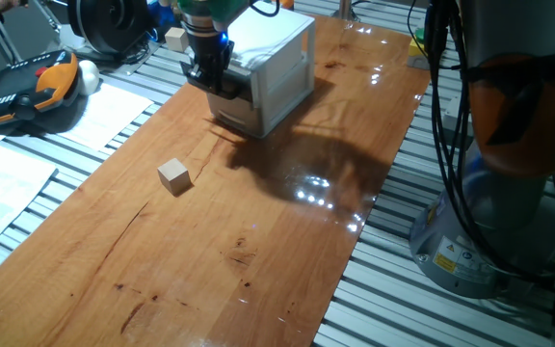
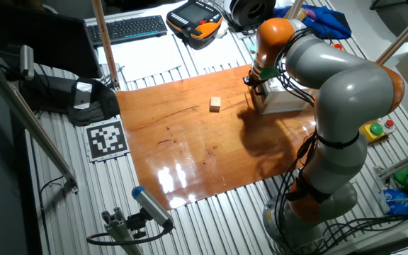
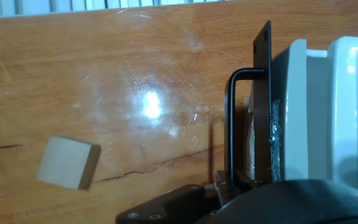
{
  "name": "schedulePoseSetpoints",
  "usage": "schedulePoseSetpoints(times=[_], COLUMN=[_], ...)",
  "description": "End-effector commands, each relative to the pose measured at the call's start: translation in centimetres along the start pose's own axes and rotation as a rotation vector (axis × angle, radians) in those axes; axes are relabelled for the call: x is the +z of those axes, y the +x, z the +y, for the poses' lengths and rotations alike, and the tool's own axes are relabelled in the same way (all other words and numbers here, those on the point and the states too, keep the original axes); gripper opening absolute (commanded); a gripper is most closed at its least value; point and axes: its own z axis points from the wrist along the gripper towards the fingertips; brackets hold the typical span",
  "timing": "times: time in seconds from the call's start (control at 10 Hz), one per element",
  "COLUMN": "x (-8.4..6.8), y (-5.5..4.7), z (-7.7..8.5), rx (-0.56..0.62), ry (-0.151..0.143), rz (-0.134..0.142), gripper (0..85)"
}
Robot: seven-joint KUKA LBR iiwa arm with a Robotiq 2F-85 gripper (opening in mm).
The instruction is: Put things in the drawer
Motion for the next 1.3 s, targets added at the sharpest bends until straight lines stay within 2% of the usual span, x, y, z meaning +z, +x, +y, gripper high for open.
schedulePoseSetpoints(times=[0.0,0.1,0.3,0.5,1.2], x=[0.0,0.1,0.6,0.5,-0.6], y=[0.0,0.0,0.1,0.2,0.3], z=[0.1,0.3,0.9,1.3,1.7], rx=[0.000,0.000,-0.001,0.000,0.006], ry=[0.001,-0.002,0.008,0.002,-0.011], rz=[-0.002,-0.001,-0.019,-0.023,-0.016], gripper=[0.0,0.0,0.0,0.0,0.0])
